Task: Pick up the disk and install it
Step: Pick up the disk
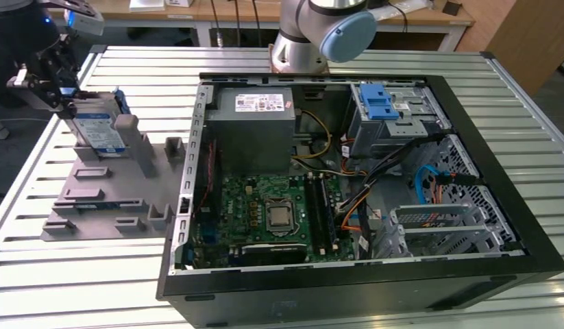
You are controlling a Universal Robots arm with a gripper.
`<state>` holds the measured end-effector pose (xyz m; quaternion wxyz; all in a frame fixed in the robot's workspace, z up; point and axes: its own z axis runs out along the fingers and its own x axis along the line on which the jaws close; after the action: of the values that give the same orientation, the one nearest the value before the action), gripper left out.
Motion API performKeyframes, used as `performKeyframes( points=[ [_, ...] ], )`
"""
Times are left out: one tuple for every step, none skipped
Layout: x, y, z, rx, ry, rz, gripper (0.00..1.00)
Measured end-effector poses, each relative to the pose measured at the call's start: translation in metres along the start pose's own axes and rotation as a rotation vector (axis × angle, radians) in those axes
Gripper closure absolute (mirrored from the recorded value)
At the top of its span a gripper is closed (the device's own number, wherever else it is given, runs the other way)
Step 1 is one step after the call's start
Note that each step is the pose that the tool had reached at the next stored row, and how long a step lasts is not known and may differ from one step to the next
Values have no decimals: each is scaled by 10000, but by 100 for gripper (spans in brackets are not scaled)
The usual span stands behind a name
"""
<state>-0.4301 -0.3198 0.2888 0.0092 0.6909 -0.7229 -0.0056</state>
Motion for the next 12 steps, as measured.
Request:
performKeyframes(
  points=[
    [1, 2, 0, 7, 0, -1, 49],
    [2, 2, 0, 10, 3, -1, 55],
    [2, 2, 0, 12, 10, -2, 55],
    [2, 3, 0, 14, 17, -2, 61],
    [1, 4, 0, 18, 26, 0, 63],
    [1, 5, -1, 24, 34, 0, 63],
    [1, 6, -2, 32, 46, 0, 63],
    [1, 7, -3, 41, 62, 1, 63],
    [1, 7, -4, 48, 80, 2, 63],
    [1, 7, -5, 52, 98, 2, 63],
    [2, 7, -6, 54, 114, 2, 63],
    [2, 7, -6, 53, 119, 1, 63]
  ],
)
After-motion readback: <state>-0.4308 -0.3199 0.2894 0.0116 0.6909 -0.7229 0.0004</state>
